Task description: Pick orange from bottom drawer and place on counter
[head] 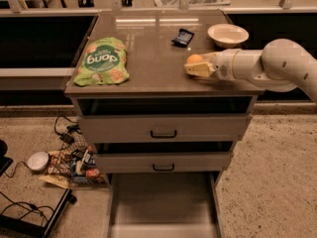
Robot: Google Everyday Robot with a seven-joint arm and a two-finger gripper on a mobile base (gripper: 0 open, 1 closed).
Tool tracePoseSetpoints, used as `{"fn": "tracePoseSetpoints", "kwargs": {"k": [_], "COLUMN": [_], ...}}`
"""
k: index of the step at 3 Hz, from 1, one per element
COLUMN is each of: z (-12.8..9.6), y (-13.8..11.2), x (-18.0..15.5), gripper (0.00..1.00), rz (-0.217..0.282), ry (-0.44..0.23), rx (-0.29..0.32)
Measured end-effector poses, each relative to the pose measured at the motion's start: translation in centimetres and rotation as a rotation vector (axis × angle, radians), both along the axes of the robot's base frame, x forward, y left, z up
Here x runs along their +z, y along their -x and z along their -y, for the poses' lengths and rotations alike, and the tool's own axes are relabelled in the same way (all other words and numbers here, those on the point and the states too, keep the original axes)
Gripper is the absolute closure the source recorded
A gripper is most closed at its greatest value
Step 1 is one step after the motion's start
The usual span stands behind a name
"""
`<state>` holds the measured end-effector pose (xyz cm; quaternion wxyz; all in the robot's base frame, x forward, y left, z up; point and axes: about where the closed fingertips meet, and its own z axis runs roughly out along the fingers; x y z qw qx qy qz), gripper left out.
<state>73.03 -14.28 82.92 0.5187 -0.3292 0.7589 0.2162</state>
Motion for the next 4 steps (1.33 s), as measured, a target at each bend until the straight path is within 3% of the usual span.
{"fn": "tracePoseSetpoints", "kwargs": {"k": [1, 4], "z": [-0.08, -0.96], "y": [-0.13, -0.21], "x": [-0.37, -0.63], "gripper": [0.86, 0.16], "rz": [-0.006, -0.010], "ry": [0.003, 0.000], "rx": [0.001, 0.014]}}
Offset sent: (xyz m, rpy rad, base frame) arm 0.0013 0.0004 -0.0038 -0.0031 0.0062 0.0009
